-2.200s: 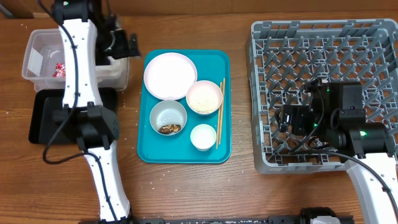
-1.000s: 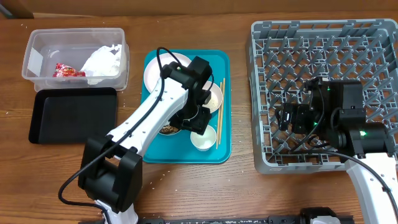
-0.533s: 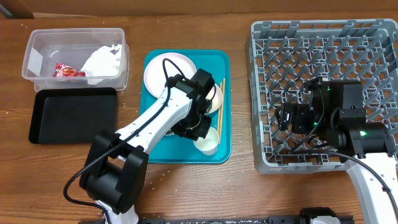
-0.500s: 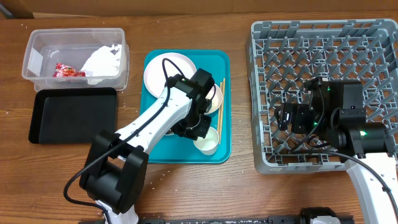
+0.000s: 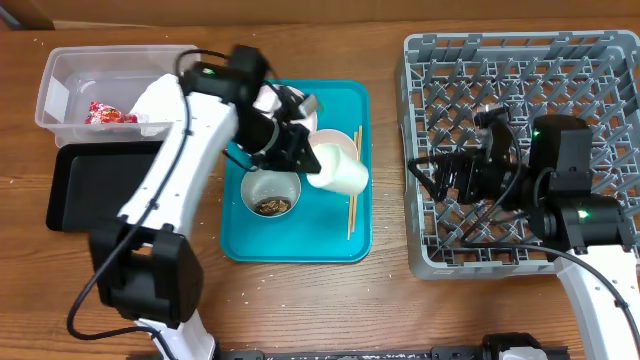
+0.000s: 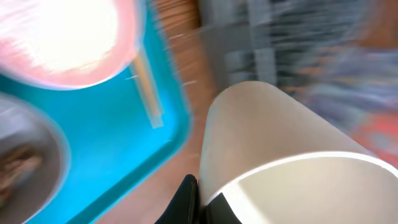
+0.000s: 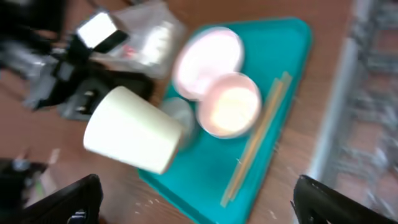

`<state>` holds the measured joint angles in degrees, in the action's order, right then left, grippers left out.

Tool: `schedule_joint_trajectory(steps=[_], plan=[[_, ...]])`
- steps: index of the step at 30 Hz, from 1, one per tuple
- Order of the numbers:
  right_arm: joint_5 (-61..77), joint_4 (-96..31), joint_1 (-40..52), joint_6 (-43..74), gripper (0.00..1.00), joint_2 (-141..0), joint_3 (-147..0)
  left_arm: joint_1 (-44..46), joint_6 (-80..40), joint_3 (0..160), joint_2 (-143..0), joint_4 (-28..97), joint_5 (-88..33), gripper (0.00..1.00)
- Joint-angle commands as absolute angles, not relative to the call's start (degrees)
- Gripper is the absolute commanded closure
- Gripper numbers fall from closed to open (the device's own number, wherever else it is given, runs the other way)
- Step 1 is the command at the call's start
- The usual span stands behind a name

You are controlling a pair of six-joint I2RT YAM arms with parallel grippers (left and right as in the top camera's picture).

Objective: Sort waste into correct bins and load items into the dishwasher
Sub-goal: 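Grasp the white paper cup with the left gripper and lift it, then hand the white cup from left gripper to right gripper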

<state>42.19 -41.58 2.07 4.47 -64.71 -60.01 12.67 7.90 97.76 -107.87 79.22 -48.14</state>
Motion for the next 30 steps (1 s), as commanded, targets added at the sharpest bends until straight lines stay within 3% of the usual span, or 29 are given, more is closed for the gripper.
schedule_joint_trajectory(steps=[1, 13, 30], plan=[[55.8, -36.4, 2.5, 4.5, 0.03, -65.8, -59.9, 10.4, 19.4, 98.7, -107.5, 80.7, -69.5, 0.96], [69.4, -18.7, 8.2, 4.6, 0.14, -74.1, -59.9, 9.9, 21.8, 98.7, -107.5, 85.7, -82.7, 0.96], [74.3, -9.3, 8.3, 4.7, 0.25, -74.5, -59.9, 11.5, 21.6, 98.7, -107.5, 89.7, -85.2, 0.96]])
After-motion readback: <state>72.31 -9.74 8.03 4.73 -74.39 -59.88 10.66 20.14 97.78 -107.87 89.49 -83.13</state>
